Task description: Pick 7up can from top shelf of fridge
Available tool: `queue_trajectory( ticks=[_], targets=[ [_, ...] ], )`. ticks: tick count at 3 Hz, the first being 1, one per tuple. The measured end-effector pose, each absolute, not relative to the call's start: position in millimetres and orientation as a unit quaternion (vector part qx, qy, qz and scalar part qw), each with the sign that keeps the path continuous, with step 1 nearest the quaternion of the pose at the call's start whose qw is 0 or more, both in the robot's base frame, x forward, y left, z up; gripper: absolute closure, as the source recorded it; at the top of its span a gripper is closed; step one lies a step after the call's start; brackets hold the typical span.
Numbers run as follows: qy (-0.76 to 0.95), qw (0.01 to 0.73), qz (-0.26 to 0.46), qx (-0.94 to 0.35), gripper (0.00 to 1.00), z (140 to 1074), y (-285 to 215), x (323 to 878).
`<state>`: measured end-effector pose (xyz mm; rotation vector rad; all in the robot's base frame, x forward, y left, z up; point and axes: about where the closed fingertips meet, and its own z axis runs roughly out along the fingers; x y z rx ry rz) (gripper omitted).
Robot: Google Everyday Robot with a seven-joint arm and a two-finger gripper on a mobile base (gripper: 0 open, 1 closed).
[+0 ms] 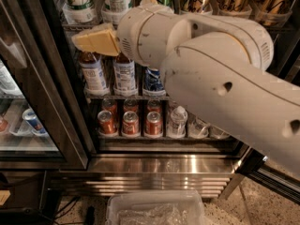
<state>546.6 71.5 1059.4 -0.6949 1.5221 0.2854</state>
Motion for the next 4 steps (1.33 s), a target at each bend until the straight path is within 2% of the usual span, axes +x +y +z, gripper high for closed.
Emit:
queue_trajectory(
  ticks=[1,2,3,4],
  targets=[
    [0.656,0.681,0.103,-0.310,0.19,1068,56,548],
    [0.644,0.695,0.082,-0.309,0.20,1074,42,545],
    [0.643,0.696,0.079,-0.311,0.02,1075,41,544],
    [0.643,0.696,0.079,-0.311,0.00,1075,41,544]
  ],
)
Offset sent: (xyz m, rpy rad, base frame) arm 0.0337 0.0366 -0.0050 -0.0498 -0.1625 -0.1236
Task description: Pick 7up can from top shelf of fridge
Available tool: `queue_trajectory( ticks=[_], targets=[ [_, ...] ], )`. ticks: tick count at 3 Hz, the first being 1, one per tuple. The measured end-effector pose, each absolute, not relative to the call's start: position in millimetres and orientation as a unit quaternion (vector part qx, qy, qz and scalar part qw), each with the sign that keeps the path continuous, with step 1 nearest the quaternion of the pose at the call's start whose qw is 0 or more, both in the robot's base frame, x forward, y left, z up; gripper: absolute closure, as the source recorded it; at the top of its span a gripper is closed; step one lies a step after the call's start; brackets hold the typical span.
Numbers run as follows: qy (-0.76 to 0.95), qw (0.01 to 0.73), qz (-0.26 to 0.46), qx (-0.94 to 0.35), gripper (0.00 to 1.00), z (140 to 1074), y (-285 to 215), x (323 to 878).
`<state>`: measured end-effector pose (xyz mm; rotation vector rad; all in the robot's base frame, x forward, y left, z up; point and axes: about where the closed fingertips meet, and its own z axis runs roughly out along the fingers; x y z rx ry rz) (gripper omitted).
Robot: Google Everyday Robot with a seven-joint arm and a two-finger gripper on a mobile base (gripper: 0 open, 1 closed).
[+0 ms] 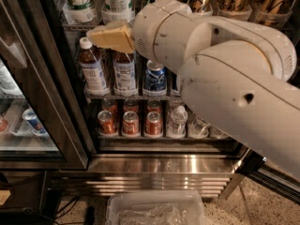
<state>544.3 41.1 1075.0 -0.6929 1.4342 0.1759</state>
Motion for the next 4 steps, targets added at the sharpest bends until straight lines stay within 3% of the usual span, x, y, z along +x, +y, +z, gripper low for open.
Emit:
queue_trajectory(
  ticks=[4],
  targets=[
    [0.635,0.734,0.039,-0.237,0.00,1078,24,512]
  ],
)
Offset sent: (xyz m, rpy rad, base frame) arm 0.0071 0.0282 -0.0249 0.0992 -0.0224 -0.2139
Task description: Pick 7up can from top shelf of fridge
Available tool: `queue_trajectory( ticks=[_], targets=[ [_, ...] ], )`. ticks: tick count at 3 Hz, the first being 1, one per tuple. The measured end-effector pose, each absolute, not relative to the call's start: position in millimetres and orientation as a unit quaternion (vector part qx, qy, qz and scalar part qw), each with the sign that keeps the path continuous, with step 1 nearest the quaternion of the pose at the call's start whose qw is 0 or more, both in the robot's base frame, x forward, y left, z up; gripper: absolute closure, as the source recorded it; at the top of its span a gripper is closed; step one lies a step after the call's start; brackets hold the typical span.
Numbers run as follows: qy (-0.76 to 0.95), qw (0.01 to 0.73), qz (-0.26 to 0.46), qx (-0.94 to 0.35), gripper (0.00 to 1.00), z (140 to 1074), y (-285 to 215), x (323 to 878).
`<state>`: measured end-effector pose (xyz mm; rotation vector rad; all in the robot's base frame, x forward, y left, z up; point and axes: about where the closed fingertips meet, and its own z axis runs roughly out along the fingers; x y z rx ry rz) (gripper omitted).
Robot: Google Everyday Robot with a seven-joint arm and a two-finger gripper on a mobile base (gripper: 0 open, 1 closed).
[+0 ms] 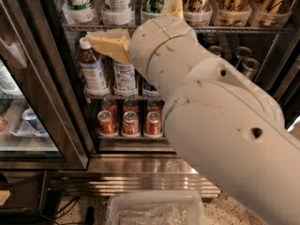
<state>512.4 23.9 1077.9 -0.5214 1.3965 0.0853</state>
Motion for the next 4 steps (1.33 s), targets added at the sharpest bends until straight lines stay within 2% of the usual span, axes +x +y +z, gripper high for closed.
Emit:
queue_trajectory(
  ticks=[2,4],
  targets=[
    [0.631,0.754,0.095,-0.157,0.00,1081,36,537],
    [0.627,0.762,0.091,-0.134,0.00,1082,61,570]
  ],
)
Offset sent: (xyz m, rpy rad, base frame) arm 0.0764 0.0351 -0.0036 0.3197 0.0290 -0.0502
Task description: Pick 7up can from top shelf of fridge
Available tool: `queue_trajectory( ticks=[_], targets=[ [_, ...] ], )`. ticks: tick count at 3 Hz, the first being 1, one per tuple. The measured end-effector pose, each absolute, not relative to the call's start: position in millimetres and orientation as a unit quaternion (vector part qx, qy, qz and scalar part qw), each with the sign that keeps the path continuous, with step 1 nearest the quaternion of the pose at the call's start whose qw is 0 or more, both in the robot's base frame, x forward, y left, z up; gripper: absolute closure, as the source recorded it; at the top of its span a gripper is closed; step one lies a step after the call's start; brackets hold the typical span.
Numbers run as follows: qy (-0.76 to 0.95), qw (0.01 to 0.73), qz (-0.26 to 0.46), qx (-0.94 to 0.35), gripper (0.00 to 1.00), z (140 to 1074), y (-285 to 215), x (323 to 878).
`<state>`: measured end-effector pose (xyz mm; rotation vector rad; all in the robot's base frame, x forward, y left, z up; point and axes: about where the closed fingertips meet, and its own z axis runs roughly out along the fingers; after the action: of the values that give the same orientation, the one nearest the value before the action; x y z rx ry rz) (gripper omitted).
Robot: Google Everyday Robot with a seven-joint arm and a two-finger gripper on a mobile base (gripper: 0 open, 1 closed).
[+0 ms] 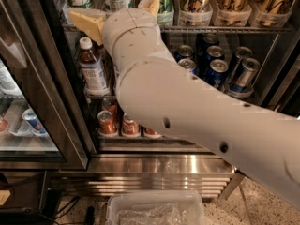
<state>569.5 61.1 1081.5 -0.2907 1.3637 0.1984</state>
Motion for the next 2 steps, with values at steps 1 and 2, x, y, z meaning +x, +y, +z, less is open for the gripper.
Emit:
queue_trajectory(
  ticks=[1,2],
  targets=[
    [0.626,0.764,0.076,-0.136,0.18,1079.6,72.6,578.1],
    [0.626,0.766,0.059,-0.135,0.15,1078.0,76.8,585.1]
  ],
)
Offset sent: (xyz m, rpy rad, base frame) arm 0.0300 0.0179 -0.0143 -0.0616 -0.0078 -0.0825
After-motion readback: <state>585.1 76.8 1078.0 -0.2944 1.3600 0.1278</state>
